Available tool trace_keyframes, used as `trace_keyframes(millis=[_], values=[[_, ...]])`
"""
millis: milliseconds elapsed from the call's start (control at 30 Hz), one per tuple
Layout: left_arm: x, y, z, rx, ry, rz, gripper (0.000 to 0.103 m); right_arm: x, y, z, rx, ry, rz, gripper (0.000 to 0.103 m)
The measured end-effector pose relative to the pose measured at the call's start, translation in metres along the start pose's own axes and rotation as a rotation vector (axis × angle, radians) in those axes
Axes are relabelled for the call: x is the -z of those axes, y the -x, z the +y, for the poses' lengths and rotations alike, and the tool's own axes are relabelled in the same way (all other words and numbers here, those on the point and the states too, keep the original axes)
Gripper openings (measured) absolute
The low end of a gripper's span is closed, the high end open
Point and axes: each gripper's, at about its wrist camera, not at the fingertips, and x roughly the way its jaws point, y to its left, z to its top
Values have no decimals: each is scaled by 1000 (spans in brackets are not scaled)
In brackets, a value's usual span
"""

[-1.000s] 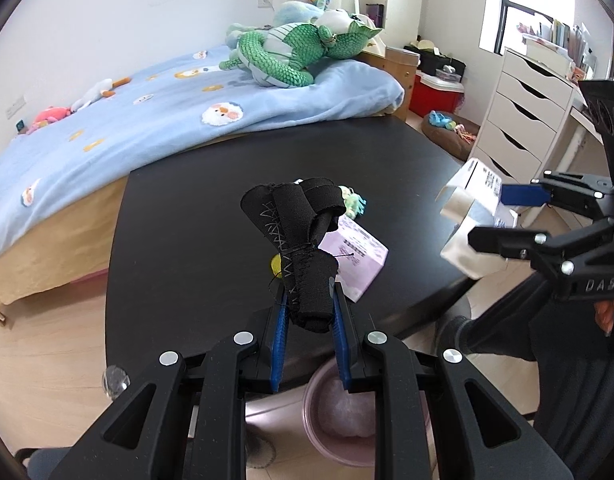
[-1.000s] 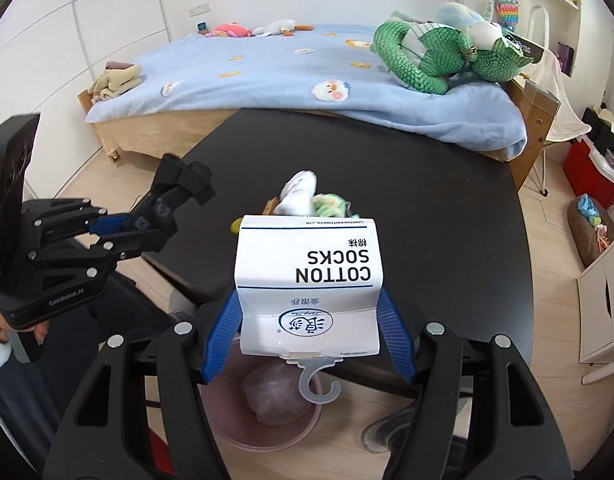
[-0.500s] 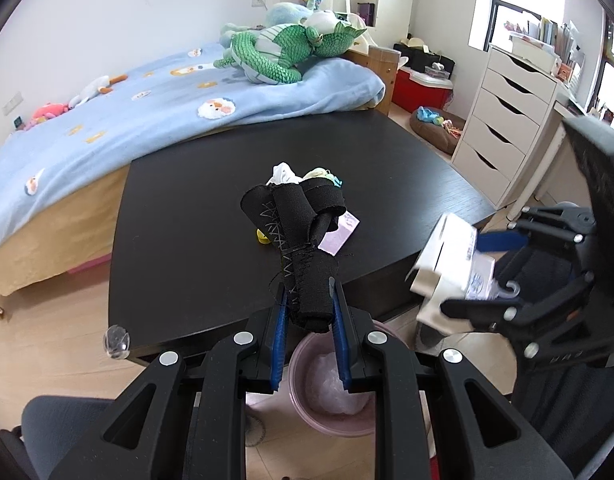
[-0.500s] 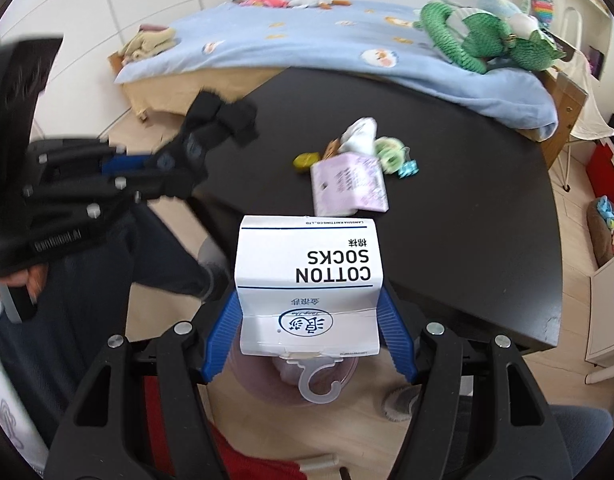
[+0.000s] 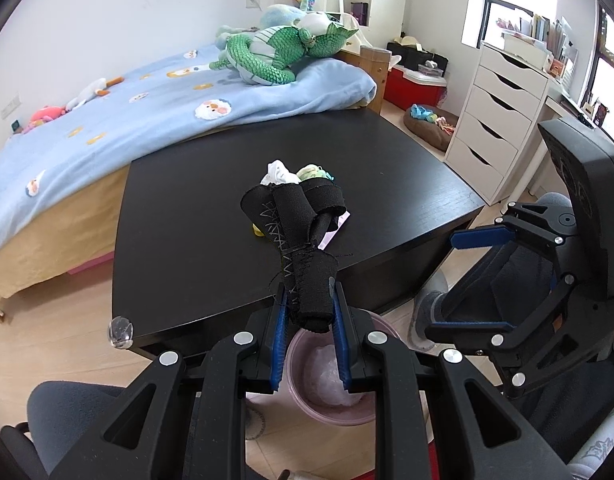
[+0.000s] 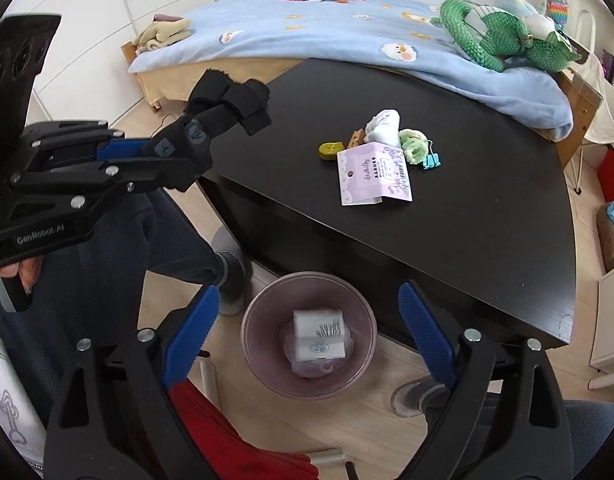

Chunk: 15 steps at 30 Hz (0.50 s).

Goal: Collect trash
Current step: 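Carry the white box over the wastebasket with the right tool and release it, then lower the black sock bundle into the wastebasket and open the left tool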

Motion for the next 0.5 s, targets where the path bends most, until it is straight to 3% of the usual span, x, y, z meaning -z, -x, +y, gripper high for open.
trace_keyframes(millis=[500], values=[[1, 1, -11, 41, -31, 9, 21, -4, 31, -29, 66, -119, -68, 97]])
